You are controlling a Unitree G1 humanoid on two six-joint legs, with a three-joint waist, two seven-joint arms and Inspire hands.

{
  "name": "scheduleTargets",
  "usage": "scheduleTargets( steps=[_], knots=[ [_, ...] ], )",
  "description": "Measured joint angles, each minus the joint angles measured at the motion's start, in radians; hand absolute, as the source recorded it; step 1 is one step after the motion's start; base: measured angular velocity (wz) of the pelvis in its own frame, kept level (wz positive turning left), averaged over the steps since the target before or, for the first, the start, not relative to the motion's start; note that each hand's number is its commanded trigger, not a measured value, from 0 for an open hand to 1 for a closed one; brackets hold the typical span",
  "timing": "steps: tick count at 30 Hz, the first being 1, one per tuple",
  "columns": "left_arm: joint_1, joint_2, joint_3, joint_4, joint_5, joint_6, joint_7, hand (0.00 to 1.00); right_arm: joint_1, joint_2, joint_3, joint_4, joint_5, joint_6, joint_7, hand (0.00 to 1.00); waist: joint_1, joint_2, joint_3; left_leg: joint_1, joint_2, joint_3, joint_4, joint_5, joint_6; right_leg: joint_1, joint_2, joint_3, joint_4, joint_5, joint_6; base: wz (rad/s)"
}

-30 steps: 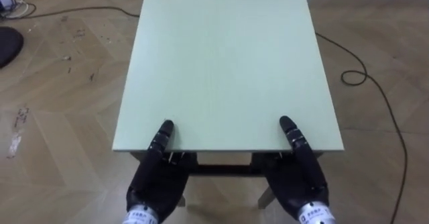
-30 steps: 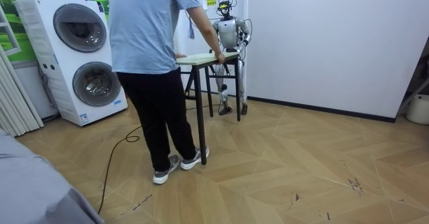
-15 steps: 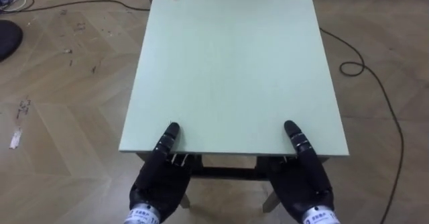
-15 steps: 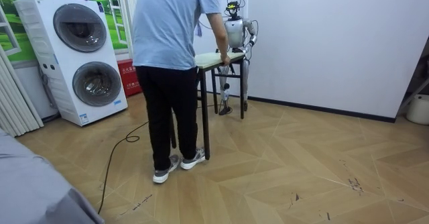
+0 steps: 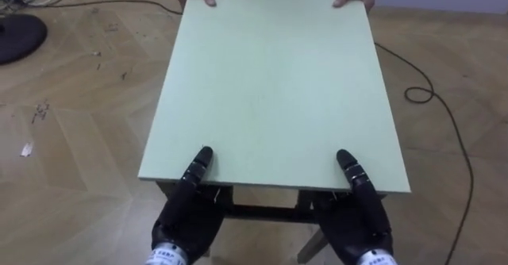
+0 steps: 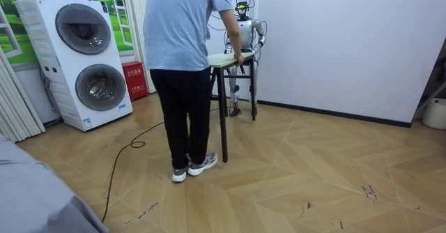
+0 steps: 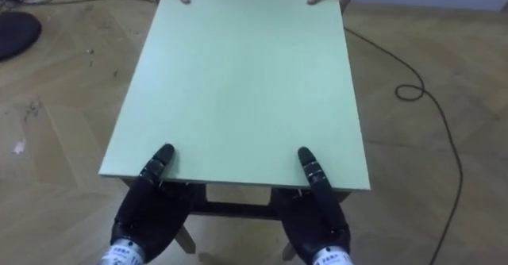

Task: Move table with human

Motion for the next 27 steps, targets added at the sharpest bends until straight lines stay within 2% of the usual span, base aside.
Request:
scheduleTargets(
  steps=[3,10,13,16,17,19,20,21,22,23,24,27],
  knots=[
    [-0.001,-0.003,-0.002,0.0,-0.002,0.0,0.0,1.0,0.0,-0.004,0.005,0.0,-0.002,-0.005,0.0,1.0,0.0,0.0,-0.0001,-0.003,0.005,-0.007,0.001,0.005,-0.006,0.0,0.01,-0.003,-0.008,0.003,-0.004,0.05],
    [-0.002,-0.004,-0.001,-0.004,-0.004,0.0,0.0,1.0,-0.002,-0.003,0.008,0.0,-0.002,-0.009,0.005,1.0,0.001,0.0,-0.0008,-0.012,0.008,-0.02,0.008,0.007,-0.007,0.01,0.01,-0.024,-0.021,0.005,-0.009,0.06],
    [-0.002,-0.006,-0.001,-0.008,-0.006,-0.003,0.0,1.0,-0.002,0.001,0.01,0.0,-0.004,-0.012,0.013,1.0,0.002,-0.001,-0.0016,-0.028,0.008,-0.044,0.015,0.007,-0.008,0.011,0.007,-0.036,-0.026,0.005,-0.009,0.25],
    [-0.002,-0.021,0.0,-0.008,-0.007,-0.008,0.0,1.0,-0.002,0.005,0.009,0.0,-0.005,-0.013,0.014,1.0,0.001,0.0,-0.0019,-0.042,0.008,-0.081,0.029,0.013,-0.01,0.032,0.003,-0.072,-0.042,0.005,-0.009,0.43],
    [0.0,-0.026,0.0,-0.008,-0.012,-0.009,0.0,1.0,-0.002,0.004,0.009,0.0,-0.004,-0.013,0.014,1.0,0.001,0.0,-0.0019,-0.053,0.008,-0.097,0.034,0.015,-0.012,0.039,-0.003,-0.096,-0.044,0.003,-0.008,0.59],
    [-0.001,-0.035,0.001,-0.005,-0.016,-0.009,0.0,1.0,0.001,0.005,0.009,0.0,-0.004,-0.014,0.014,1.0,-0.01,0.001,-0.0019,-0.06,0.01,-0.096,0.033,0.028,-0.015,0.061,-0.011,-0.142,-0.059,0.001,-0.008,0.81],
    [-0.001,-0.039,0.0,-0.004,-0.016,-0.009,0.0,1.0,0.005,0.009,0.009,0.0,-0.005,-0.016,0.014,1.0,-0.023,0.001,-0.002,-0.066,0.013,-0.083,0.031,0.039,-0.017,0.079,-0.017,-0.178,-0.069,-0.005,-0.007,1.06],
    [-0.003,-0.039,0.0,-0.004,-0.016,-0.009,0.0,1.0,0.005,0.012,0.009,0.0,-0.007,-0.021,0.014,1.0,-0.033,0.001,-0.0019,-0.078,0.017,-0.051,0.03,0.054,-0.018,0.091,-0.027,-0.221,-0.075,-0.01,-0.008,1.27],
    [-0.003,-0.04,0.0,-0.004,-0.018,-0.01,0.0,1.0,0.005,0.013,0.008,0.0,-0.009,-0.026,0.014,1.0,-0.045,0.002,-0.0027,-0.085,0.021,0.002,0.029,0.073,-0.015,0.102,-0.04,-0.258,-0.082,-0.014,-0.007,1.08],
    [-0.003,-0.042,0.0,-0.004,-0.021,-0.01,0.0,1.0,0.005,0.013,0.005,0.0,-0.011,-0.026,0.014,1.0,-0.054,0.005,-0.0042,-0.089,0.025,0.036,0.028,0.081,-0.014,0.11,-0.047,-0.28,-0.091,-0.014,-0.007,0.99],
    [-0.004,-0.047,0.0,-0.004,-0.021,-0.01,0.0,1.0,0.003,0.013,0.001,0.0,-0.011,-0.024,0.014,1.0,-0.053,0.009,-0.0065,-0.093,0.035,0.097,0.023,0.092,-0.011,0.118,-0.053,-0.312,-0.095,-0.015,-0.005,0.71],
    [-0.003,-0.046,0.0,-0.004,-0.023,-0.009,0.0,1.0,0.003,0.013,0.0,0.0,-0.011,-0.024,0.014,1.0,-0.047,0.016,-0.0097,-0.094,0.034,0.107,0.013,0.113,-0.01,0.153,-0.061,-0.381,-0.108,-0.024,-0.001,0.73]
  ],
)
